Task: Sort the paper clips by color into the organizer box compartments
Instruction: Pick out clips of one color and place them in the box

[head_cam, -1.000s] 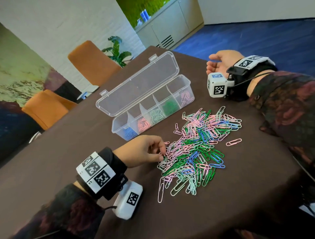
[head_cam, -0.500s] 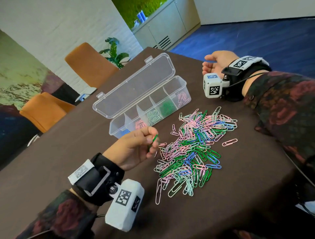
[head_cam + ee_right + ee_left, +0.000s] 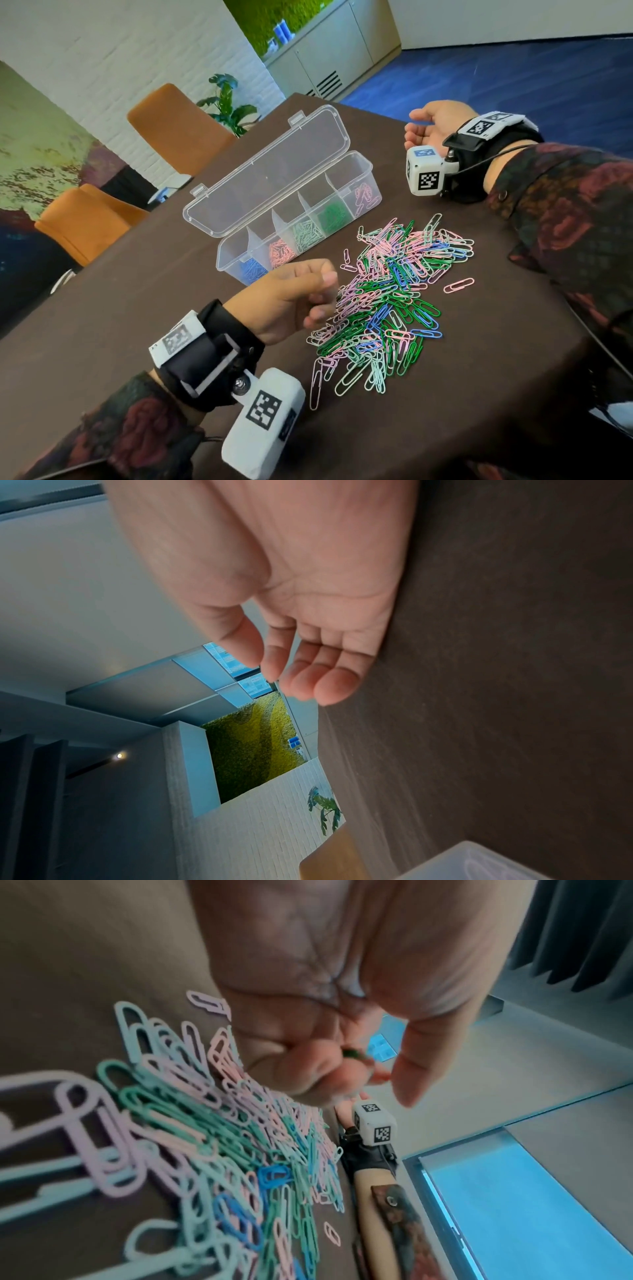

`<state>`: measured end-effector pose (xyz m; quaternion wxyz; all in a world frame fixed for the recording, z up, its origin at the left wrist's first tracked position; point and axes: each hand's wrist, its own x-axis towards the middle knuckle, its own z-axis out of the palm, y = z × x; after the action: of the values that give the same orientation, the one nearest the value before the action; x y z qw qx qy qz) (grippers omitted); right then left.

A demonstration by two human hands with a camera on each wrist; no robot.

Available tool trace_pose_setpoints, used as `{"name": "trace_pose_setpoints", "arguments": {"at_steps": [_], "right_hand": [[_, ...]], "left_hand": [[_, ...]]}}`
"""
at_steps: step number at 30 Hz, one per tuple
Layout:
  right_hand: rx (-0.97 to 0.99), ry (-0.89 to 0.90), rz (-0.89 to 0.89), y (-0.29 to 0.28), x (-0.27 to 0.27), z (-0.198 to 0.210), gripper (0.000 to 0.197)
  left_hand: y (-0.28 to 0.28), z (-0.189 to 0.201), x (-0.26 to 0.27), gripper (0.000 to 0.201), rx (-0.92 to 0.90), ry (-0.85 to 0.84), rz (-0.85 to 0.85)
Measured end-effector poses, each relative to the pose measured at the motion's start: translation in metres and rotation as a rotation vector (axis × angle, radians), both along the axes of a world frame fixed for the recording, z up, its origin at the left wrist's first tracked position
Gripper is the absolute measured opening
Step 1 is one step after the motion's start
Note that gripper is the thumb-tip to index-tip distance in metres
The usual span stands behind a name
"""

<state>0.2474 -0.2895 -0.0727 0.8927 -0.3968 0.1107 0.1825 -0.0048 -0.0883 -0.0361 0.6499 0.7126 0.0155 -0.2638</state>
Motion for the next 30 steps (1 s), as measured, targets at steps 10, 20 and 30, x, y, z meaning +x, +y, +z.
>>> {"name": "trace_pose_setpoints", "arguments": {"at_steps": [10,20,30], "right_hand": [[0.000,0.015,0.002,0.000,0.002,-0.001,0.011],[-0.008,0.010,0.001,0.000,0.005,-0.002,0.013],[-0.045,0.016,-0.014,0.001,0.007,-0.002,0.015]], "left_hand": [[0.000,-0.002,-0.007,0.014,0.472,-0.056,-0.177],[0.022,0.024,-0.020,0.013,1.030,-0.294,-0.375],[0.016,-0.001,-0.047,0.020,1.209,-0.181,-0.375]]}}
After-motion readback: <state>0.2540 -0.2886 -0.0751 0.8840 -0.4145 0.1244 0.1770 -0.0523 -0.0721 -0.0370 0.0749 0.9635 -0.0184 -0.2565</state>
